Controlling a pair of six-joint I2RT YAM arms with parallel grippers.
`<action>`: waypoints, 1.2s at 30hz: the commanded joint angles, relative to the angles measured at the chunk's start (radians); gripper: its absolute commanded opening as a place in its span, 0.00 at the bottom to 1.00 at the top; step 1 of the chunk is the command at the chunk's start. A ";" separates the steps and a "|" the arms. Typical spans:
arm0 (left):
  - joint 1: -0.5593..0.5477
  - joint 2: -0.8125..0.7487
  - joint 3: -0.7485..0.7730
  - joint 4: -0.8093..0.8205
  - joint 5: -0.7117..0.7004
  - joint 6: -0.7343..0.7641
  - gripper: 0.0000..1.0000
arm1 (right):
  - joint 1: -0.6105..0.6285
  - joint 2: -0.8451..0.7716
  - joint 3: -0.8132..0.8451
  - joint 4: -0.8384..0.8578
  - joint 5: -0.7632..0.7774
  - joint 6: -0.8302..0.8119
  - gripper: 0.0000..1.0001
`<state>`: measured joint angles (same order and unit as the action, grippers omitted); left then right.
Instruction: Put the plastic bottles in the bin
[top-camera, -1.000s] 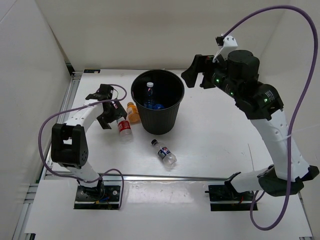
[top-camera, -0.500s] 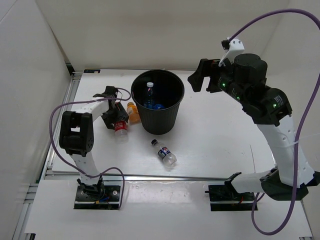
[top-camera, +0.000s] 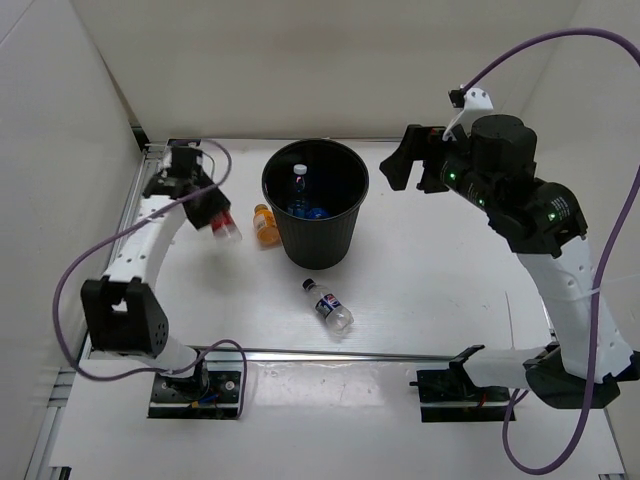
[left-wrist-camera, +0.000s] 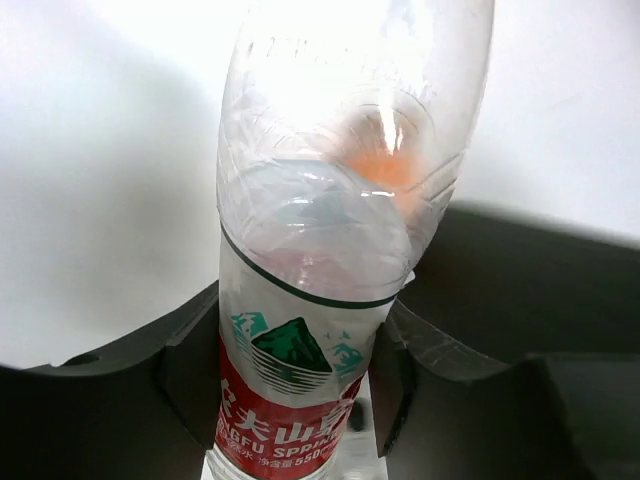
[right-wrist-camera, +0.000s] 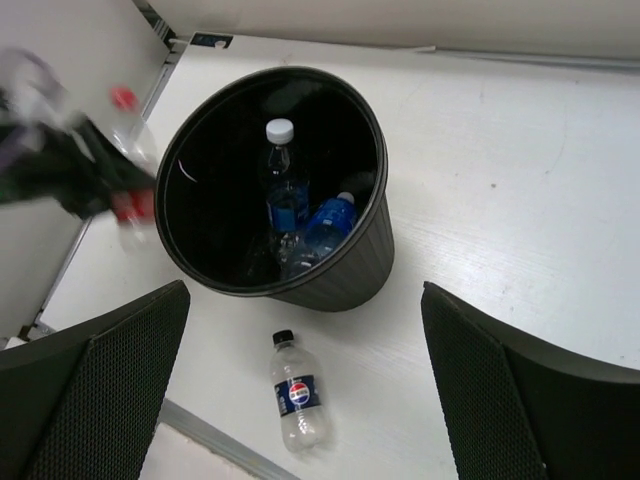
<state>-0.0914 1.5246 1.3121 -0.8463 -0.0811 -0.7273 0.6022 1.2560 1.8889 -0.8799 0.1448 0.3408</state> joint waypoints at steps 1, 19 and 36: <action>0.015 -0.121 0.255 -0.020 -0.057 -0.015 0.39 | -0.005 -0.030 -0.043 0.050 -0.036 0.035 1.00; -0.410 0.224 0.812 0.064 0.181 0.126 0.48 | -0.045 -0.150 -0.225 0.090 0.022 0.147 1.00; -0.473 0.051 0.725 0.042 -0.252 0.235 1.00 | 0.060 -0.444 -0.704 0.125 -0.021 0.098 1.00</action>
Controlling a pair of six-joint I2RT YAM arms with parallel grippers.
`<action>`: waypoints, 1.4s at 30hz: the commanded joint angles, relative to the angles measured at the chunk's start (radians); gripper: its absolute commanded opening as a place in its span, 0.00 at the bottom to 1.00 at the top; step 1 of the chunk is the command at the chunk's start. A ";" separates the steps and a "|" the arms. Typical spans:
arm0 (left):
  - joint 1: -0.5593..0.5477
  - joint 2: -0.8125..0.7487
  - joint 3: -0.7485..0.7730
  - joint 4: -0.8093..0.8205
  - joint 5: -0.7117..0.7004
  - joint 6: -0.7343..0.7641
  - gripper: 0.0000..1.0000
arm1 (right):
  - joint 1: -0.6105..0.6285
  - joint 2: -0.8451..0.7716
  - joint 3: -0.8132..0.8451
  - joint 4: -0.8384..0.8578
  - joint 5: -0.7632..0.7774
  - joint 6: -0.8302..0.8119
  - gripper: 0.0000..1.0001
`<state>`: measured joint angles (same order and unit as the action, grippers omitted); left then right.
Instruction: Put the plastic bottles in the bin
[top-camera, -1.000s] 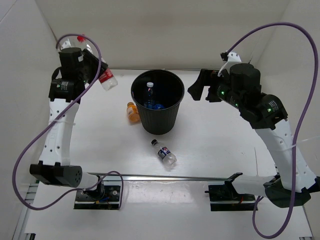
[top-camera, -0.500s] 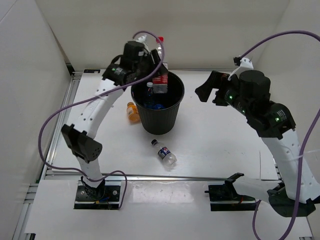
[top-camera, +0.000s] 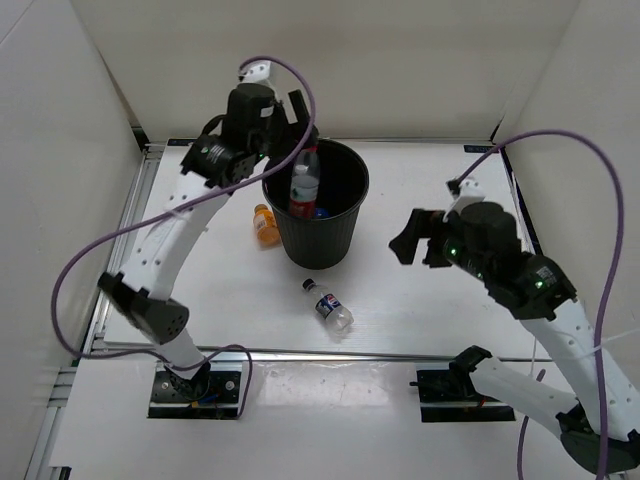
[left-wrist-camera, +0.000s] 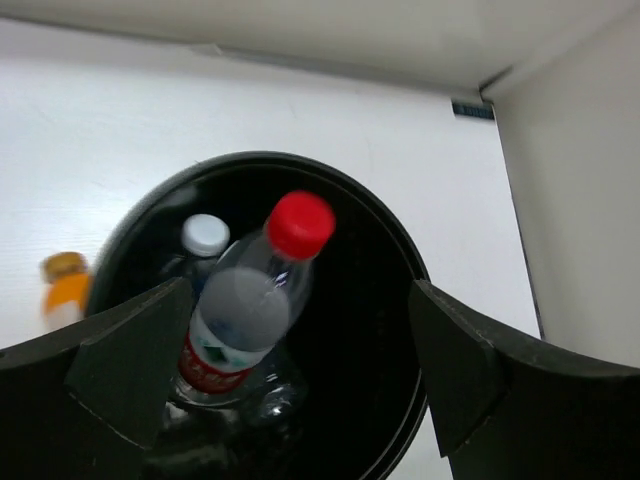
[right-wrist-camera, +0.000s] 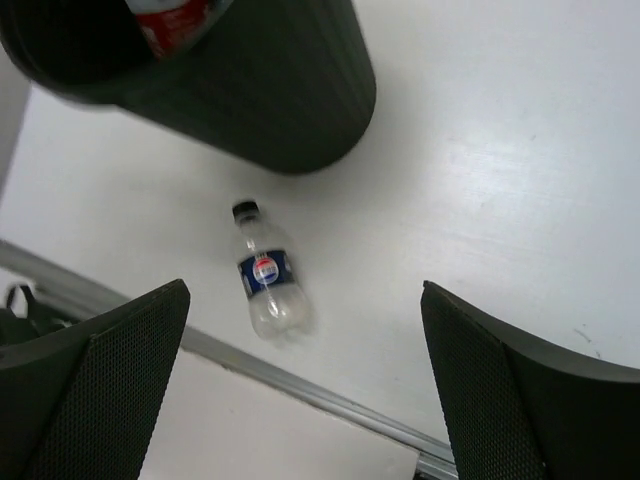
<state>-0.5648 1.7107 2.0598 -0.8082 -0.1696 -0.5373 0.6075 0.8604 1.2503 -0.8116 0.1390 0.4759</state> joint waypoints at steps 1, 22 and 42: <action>0.000 -0.152 -0.065 0.004 -0.188 0.045 1.00 | 0.075 -0.058 -0.109 0.071 0.002 -0.037 1.00; 0.102 -0.661 -0.655 -0.170 -0.522 -0.045 1.00 | 0.566 0.380 -0.437 0.607 0.189 -0.320 1.00; 0.111 -0.764 -0.693 -0.306 -0.577 -0.013 1.00 | 0.545 0.698 -0.440 0.694 0.016 -0.146 0.81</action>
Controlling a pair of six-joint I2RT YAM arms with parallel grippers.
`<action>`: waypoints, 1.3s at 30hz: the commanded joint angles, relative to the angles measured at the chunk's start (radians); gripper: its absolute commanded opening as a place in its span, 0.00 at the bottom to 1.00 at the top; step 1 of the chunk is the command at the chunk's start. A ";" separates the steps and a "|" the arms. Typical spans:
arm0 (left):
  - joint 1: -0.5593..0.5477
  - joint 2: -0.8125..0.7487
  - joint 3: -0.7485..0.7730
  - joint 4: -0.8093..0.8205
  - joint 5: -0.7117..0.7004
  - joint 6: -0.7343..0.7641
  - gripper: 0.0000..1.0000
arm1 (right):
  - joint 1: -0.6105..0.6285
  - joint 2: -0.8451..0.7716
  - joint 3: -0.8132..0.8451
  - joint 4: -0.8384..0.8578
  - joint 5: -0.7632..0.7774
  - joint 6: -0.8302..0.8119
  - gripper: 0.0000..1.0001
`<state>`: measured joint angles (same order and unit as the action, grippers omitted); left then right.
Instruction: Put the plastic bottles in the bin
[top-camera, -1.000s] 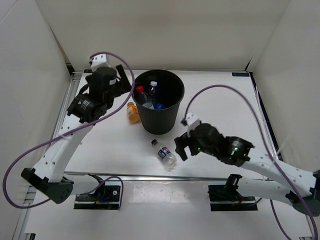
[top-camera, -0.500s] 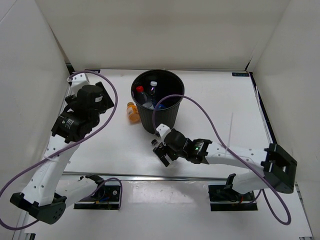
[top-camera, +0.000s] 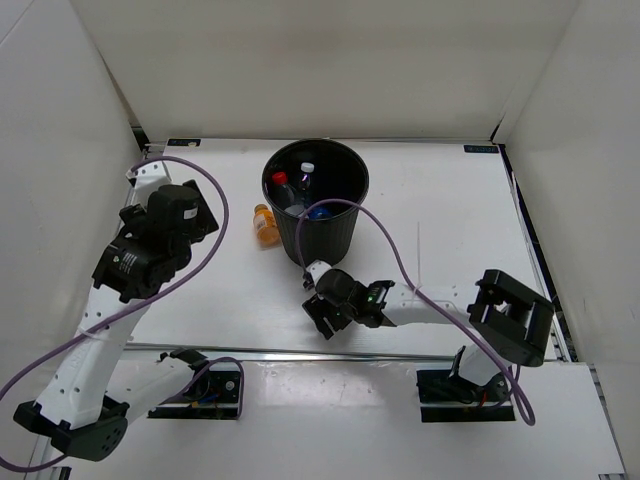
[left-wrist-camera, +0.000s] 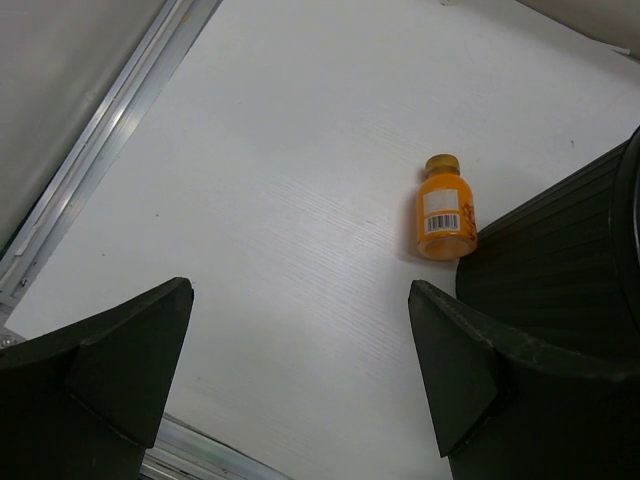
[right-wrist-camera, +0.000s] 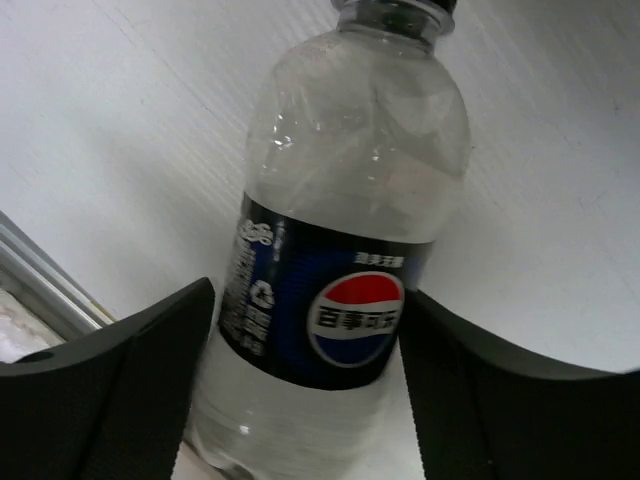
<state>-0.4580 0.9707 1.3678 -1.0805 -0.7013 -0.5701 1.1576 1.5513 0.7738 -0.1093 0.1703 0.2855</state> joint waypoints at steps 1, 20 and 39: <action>0.004 -0.024 -0.013 -0.033 -0.046 0.019 1.00 | -0.006 0.007 0.048 -0.024 -0.031 0.044 0.74; 0.022 -0.020 -0.176 0.008 -0.142 -0.093 1.00 | 0.074 -0.136 0.976 -0.498 0.282 -0.164 0.30; 0.174 0.141 -0.194 0.146 0.126 -0.114 1.00 | -0.372 0.076 1.177 -0.469 0.127 -0.022 0.99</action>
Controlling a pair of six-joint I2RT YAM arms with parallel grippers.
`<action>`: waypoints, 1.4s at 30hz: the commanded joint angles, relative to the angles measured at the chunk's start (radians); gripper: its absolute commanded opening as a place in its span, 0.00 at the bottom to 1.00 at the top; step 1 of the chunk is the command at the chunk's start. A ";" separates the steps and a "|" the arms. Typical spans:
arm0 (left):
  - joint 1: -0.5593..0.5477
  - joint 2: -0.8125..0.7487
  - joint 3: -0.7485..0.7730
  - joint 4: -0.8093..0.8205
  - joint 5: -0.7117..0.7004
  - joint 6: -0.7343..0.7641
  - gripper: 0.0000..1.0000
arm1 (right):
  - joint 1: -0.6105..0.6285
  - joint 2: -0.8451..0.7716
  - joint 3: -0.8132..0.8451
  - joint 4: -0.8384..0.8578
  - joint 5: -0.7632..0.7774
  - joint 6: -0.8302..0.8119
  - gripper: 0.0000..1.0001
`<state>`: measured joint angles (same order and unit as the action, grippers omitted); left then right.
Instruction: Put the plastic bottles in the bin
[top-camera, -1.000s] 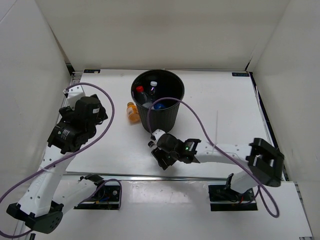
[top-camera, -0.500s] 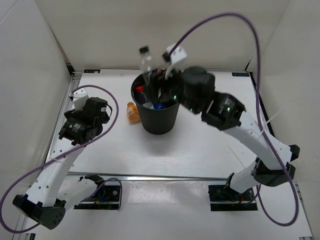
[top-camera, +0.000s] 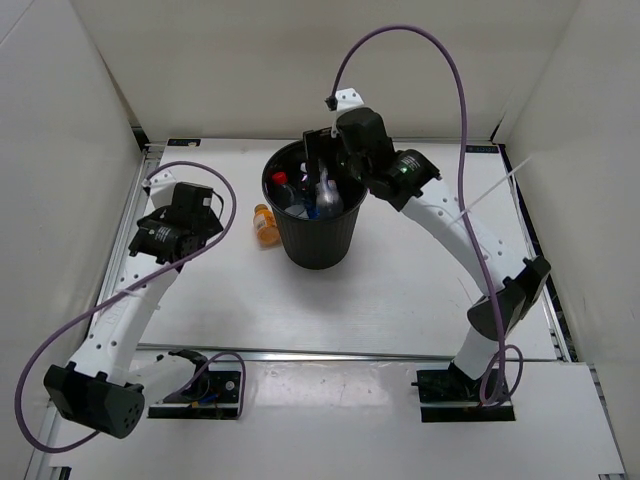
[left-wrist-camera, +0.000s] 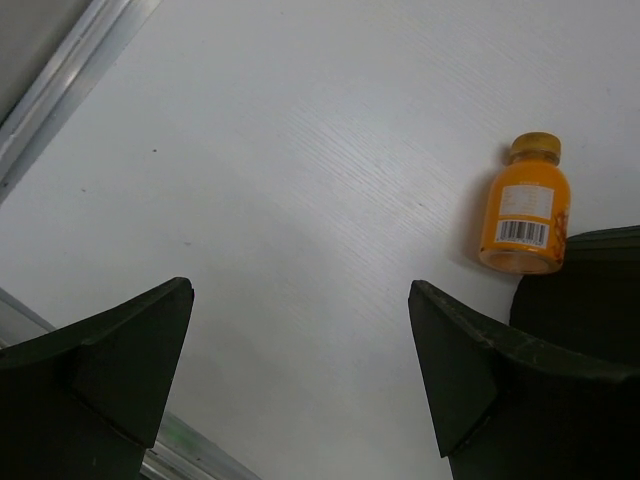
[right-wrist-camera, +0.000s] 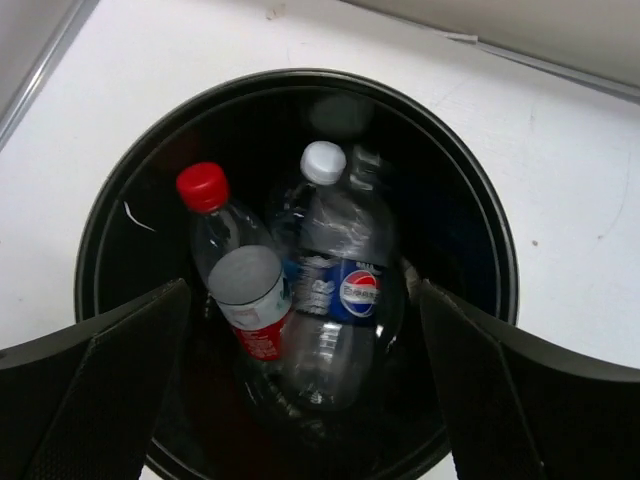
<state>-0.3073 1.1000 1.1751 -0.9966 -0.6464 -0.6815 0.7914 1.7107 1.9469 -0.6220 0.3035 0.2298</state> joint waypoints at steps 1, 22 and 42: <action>0.036 0.039 -0.002 0.076 0.117 -0.003 1.00 | -0.006 -0.083 0.004 0.044 -0.006 0.034 0.99; 0.272 0.888 0.443 0.335 0.958 0.134 1.00 | -0.015 -0.516 -0.181 -0.051 -0.021 0.036 0.99; 0.243 1.110 0.515 0.335 1.154 0.184 0.99 | -0.172 -0.554 -0.270 -0.079 -0.050 0.002 0.99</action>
<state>-0.0479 2.2013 1.7088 -0.6636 0.4530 -0.5186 0.6373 1.1843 1.6772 -0.7101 0.2577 0.2512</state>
